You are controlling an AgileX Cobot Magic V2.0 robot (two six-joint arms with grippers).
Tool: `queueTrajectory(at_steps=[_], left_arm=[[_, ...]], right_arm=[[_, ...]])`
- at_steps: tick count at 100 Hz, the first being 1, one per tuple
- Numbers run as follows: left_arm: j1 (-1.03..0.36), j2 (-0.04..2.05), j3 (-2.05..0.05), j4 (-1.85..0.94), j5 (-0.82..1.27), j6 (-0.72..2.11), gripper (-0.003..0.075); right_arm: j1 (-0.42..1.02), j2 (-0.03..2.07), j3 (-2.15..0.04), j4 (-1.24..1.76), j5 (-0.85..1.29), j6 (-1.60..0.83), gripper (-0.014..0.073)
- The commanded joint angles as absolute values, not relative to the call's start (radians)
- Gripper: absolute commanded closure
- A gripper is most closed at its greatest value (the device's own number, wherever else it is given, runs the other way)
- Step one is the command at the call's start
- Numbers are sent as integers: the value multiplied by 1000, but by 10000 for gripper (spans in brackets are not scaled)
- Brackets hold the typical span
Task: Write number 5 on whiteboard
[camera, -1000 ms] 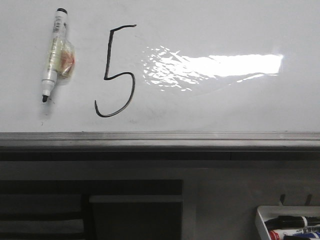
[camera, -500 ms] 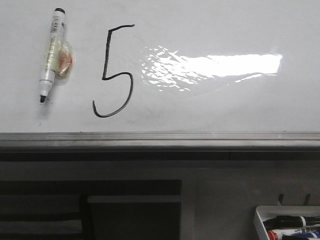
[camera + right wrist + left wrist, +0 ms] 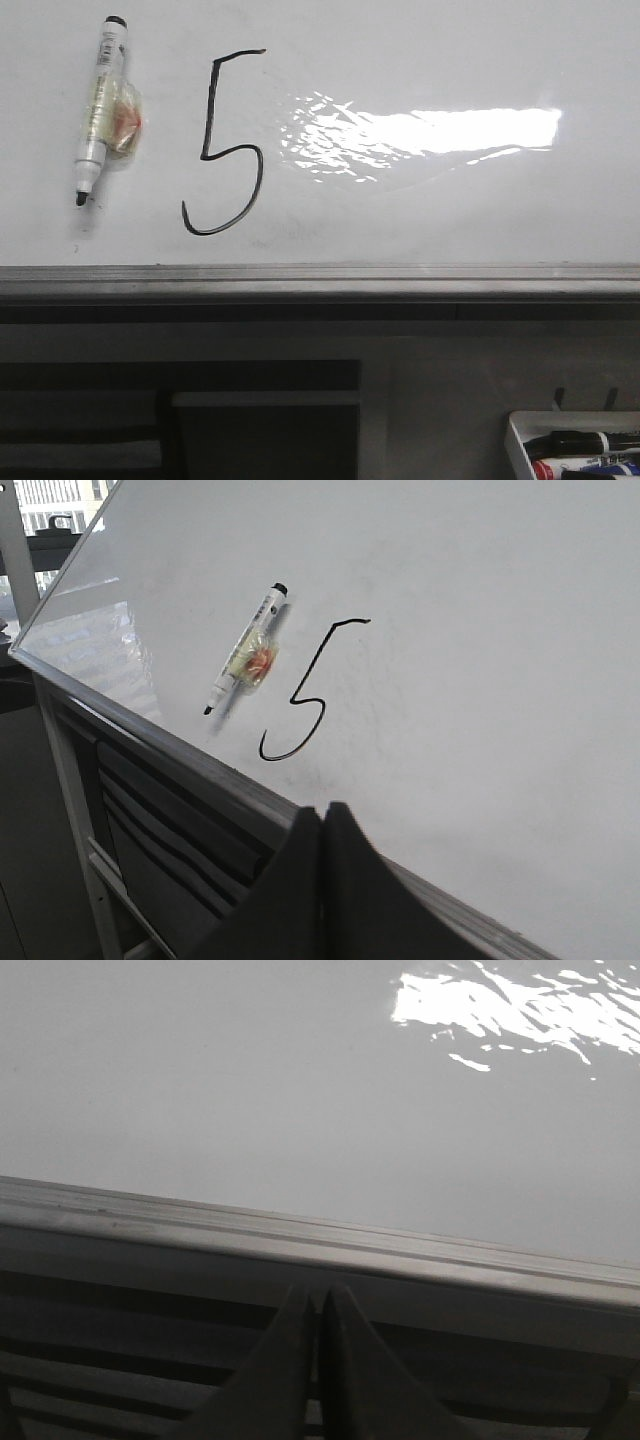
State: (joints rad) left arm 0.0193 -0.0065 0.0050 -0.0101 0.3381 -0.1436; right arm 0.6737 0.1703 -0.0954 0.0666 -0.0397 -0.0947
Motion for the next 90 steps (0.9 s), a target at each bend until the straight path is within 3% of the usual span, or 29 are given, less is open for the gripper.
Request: queueTrajectory(at_steps=[1, 90], left_arm=[[21, -35, 22, -22, 290, -147, 741], [21, -35, 22, -22, 290, -147, 741]], right_arm=[[666, 179, -124, 56, -122, -103, 657], [666, 179, -124, 56, -153, -100, 657]])
